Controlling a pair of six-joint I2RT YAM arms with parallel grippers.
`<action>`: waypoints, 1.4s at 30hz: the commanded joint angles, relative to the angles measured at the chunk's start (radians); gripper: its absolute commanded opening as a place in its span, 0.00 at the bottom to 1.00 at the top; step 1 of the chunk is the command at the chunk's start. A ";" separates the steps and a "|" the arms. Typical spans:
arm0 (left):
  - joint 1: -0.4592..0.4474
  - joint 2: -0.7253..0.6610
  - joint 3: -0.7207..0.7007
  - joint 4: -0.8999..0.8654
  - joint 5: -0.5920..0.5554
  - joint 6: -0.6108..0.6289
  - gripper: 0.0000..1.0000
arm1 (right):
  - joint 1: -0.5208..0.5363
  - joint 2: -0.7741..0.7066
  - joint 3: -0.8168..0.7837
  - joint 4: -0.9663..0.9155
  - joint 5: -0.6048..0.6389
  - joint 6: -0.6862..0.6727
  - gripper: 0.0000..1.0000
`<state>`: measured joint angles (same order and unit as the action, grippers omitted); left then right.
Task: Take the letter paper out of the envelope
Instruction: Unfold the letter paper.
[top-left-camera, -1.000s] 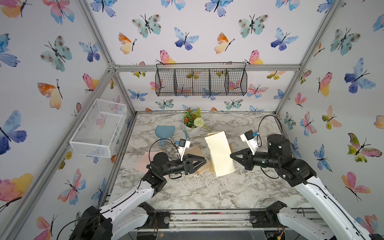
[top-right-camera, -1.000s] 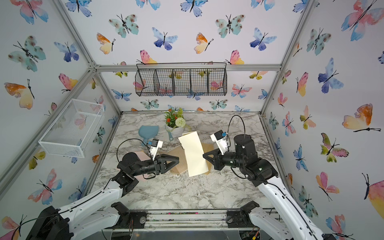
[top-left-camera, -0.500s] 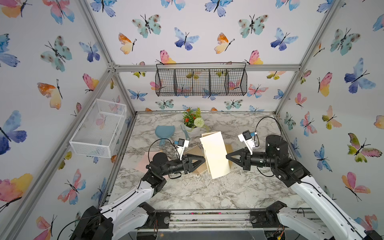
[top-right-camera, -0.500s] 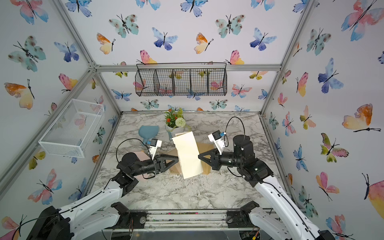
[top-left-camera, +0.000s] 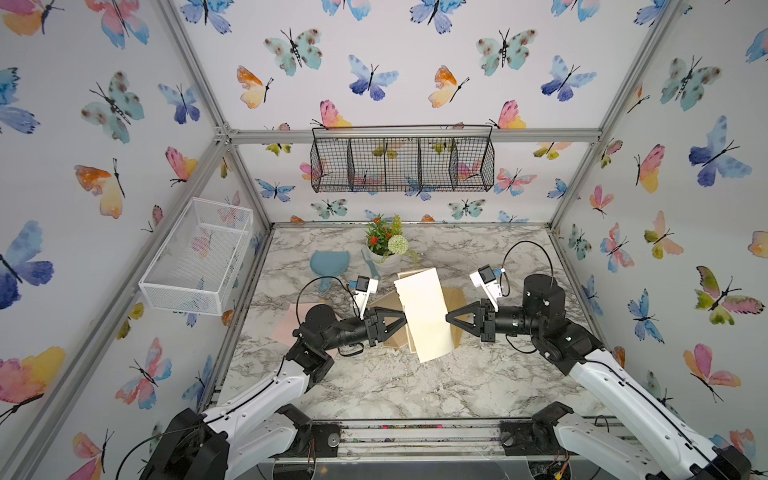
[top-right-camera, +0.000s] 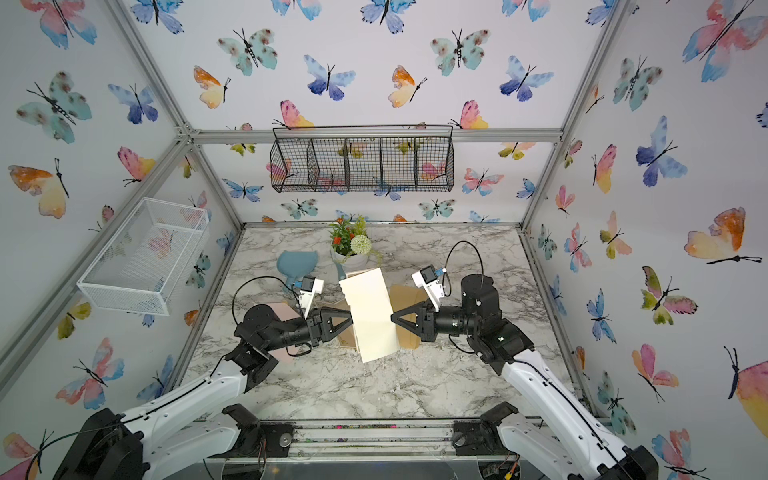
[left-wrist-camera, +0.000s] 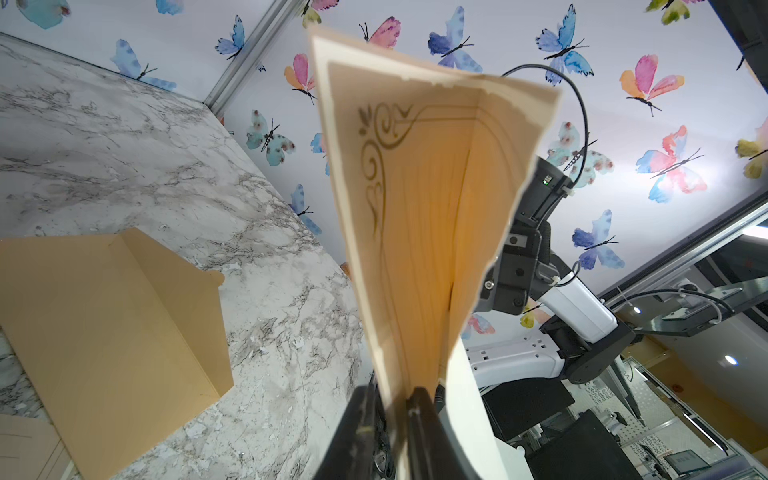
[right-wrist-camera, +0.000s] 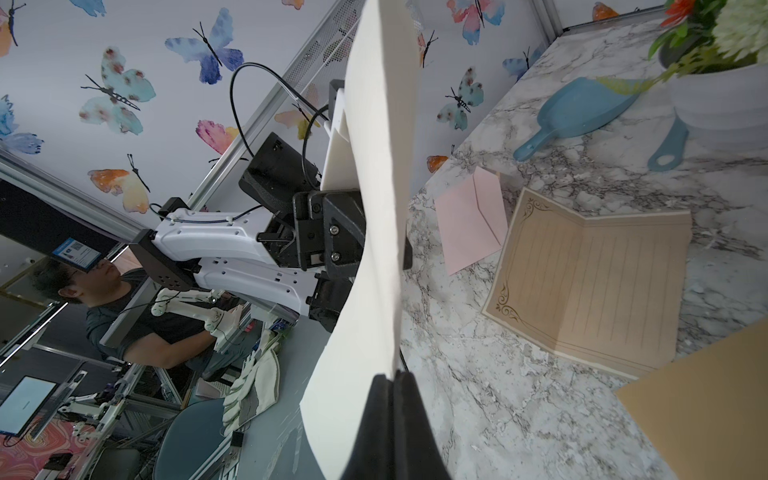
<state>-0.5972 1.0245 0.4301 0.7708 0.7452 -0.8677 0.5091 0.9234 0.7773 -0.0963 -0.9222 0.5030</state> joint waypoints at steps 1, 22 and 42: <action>0.002 0.031 0.020 0.078 0.015 -0.023 0.02 | -0.006 0.012 -0.009 0.078 -0.062 0.034 0.02; -0.001 -0.064 0.173 -0.602 -0.338 0.193 0.00 | -0.006 -0.150 0.072 -0.248 0.467 -0.083 0.98; -0.033 -0.037 0.158 -0.542 -0.278 0.169 0.00 | -0.006 0.062 -0.050 0.022 0.318 -0.059 0.97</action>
<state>-0.6243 0.9920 0.5903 0.2111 0.4496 -0.7040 0.5091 0.9699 0.7425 -0.1600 -0.5270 0.4225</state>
